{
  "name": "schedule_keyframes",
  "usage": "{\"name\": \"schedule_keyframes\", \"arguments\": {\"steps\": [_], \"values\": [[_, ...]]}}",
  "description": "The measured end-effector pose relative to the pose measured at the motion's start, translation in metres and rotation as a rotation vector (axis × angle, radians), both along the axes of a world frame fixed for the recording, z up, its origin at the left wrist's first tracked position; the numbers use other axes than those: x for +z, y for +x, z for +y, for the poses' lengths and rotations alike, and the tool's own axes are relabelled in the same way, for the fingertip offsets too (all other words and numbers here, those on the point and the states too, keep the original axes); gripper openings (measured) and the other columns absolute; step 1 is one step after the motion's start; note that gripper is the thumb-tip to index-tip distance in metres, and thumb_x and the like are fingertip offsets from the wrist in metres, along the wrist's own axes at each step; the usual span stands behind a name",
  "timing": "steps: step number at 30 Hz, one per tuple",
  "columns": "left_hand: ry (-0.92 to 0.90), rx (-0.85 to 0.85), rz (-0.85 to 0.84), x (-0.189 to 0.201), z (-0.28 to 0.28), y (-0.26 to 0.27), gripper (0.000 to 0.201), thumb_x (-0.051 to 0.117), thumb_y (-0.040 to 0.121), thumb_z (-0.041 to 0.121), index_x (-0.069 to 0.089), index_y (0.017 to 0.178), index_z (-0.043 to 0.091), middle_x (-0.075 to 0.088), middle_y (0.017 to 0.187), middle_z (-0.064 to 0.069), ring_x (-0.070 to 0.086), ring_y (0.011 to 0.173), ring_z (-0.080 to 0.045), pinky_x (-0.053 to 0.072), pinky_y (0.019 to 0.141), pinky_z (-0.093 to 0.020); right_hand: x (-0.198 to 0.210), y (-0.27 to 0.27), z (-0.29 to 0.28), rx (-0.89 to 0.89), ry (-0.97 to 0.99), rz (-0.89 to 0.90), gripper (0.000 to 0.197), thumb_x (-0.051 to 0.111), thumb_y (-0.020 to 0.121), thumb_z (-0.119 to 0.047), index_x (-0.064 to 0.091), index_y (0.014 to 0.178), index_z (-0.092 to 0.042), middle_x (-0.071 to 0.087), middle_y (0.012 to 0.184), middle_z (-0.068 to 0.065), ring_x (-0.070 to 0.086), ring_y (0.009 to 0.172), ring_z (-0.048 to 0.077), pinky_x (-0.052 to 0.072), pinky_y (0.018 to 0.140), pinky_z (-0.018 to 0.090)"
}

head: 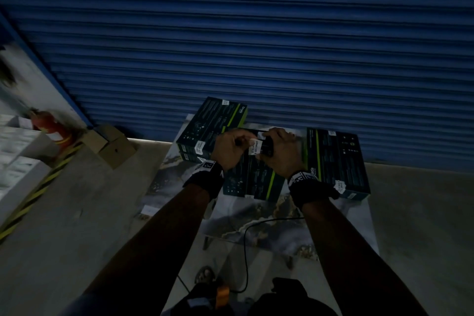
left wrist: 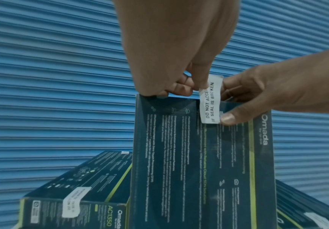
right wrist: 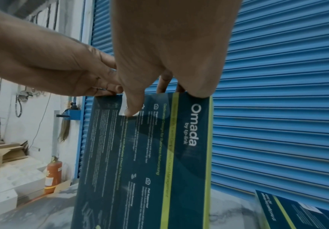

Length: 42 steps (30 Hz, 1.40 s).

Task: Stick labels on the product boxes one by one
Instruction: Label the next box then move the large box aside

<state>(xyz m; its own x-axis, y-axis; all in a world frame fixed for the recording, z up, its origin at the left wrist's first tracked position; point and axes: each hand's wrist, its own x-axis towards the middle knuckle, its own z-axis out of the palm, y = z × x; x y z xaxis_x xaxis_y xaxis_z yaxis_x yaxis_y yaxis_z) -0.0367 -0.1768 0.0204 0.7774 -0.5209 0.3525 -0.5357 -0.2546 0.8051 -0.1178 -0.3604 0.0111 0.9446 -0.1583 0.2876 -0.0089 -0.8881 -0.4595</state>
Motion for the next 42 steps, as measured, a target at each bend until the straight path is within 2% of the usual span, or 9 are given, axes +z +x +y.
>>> {"name": "schedule_keyframes", "arguments": {"steps": [4, 9, 15, 17, 22, 24, 29, 36, 42], "values": [[-0.019, 0.018, 0.020, 0.000, -0.002, 0.002, 0.009, 0.074, 0.093, 0.012, 0.078, 0.101, 0.011, 0.076, 0.098, -0.008, 0.071, 0.090, -0.022, 0.059, 0.083, -0.032, -0.004, 0.004, -0.002, -0.009, 0.007, 0.021, 0.069, 0.082, 0.067, -0.046, 0.059, 0.127, -0.020, 0.056, 0.125, 0.007, 0.057, 0.113, 0.033, 0.046, 0.098, 0.053], [-0.042, 0.028, 0.012, 0.003, -0.005, 0.001, 0.009, 0.073, 0.093, 0.009, 0.079, 0.101, 0.008, 0.076, 0.098, -0.008, 0.070, 0.088, -0.019, 0.051, 0.079, -0.012, -0.006, 0.005, -0.002, -0.003, 0.022, 0.002, 0.067, 0.070, 0.069, -0.054, 0.059, 0.126, -0.022, 0.056, 0.122, 0.005, 0.055, 0.113, 0.031, 0.046, 0.097, 0.053], [-0.046, 0.021, 0.018, 0.001, -0.005, 0.004, 0.010, 0.073, 0.095, 0.016, 0.078, 0.102, 0.012, 0.077, 0.099, -0.003, 0.071, 0.088, -0.014, 0.055, 0.079, -0.021, -0.007, 0.007, -0.003, -0.014, 0.030, -0.005, 0.063, 0.073, 0.071, -0.055, 0.059, 0.123, -0.023, 0.056, 0.121, 0.003, 0.054, 0.112, 0.027, 0.046, 0.095, 0.052], [-0.047, 0.022, 0.009, 0.002, -0.004, 0.004, 0.010, 0.072, 0.095, 0.013, 0.078, 0.102, 0.011, 0.077, 0.100, -0.004, 0.070, 0.088, -0.010, 0.053, 0.080, -0.016, -0.006, 0.007, -0.001, -0.025, 0.017, -0.007, 0.060, 0.077, 0.072, -0.053, 0.058, 0.120, -0.023, 0.056, 0.120, 0.003, 0.053, 0.112, 0.027, 0.046, 0.095, 0.051], [-0.029, 0.034, 0.011, 0.004, -0.007, 0.005, 0.011, 0.072, 0.094, 0.008, 0.078, 0.104, 0.007, 0.076, 0.103, -0.007, 0.066, 0.090, -0.012, 0.047, 0.082, -0.007, -0.005, 0.007, 0.001, -0.027, 0.014, -0.016, 0.062, 0.058, 0.071, -0.066, 0.057, 0.117, -0.025, 0.056, 0.118, 0.001, 0.054, 0.109, 0.027, 0.047, 0.093, 0.052], [-0.027, 0.031, 0.012, 0.004, -0.008, 0.007, 0.011, 0.073, 0.093, 0.006, 0.078, 0.103, 0.007, 0.076, 0.104, -0.008, 0.067, 0.093, -0.013, 0.049, 0.085, -0.009, -0.006, 0.007, 0.000, -0.030, 0.011, -0.023, 0.063, 0.056, 0.072, -0.068, 0.057, 0.118, -0.025, 0.056, 0.118, 0.001, 0.054, 0.110, 0.026, 0.047, 0.093, 0.052], [-0.016, 0.037, -0.001, -0.001, -0.010, 0.011, 0.009, 0.074, 0.093, 0.016, 0.078, 0.101, 0.017, 0.076, 0.103, 0.000, 0.071, 0.096, -0.015, 0.056, 0.088, -0.028, -0.003, 0.005, 0.003, -0.047, 0.005, -0.038, 0.065, 0.052, 0.073, -0.069, 0.058, 0.118, -0.022, 0.057, 0.120, 0.004, 0.053, 0.112, 0.029, 0.045, 0.095, 0.052], [-0.014, 0.043, -0.032, 0.003, -0.010, 0.010, 0.009, 0.074, 0.093, 0.011, 0.079, 0.101, 0.013, 0.077, 0.102, -0.001, 0.069, 0.093, -0.012, 0.049, 0.084, -0.010, -0.008, 0.006, 0.006, -0.093, -0.060, -0.051, 0.056, 0.061, 0.077, -0.067, 0.053, 0.115, -0.027, 0.056, 0.121, 0.002, 0.054, 0.112, 0.029, 0.047, 0.096, 0.052], [-0.009, 0.057, -0.024, 0.001, -0.011, 0.012, 0.009, 0.073, 0.093, 0.011, 0.079, 0.100, 0.014, 0.078, 0.098, 0.000, 0.070, 0.090, -0.012, 0.054, 0.083, -0.019, -0.011, 0.006, 0.007, -0.115, -0.119, -0.081, 0.051, 0.069, 0.080, -0.060, 0.050, 0.114, -0.029, 0.056, 0.121, 0.002, 0.052, 0.112, 0.029, 0.048, 0.094, 0.050]]}}
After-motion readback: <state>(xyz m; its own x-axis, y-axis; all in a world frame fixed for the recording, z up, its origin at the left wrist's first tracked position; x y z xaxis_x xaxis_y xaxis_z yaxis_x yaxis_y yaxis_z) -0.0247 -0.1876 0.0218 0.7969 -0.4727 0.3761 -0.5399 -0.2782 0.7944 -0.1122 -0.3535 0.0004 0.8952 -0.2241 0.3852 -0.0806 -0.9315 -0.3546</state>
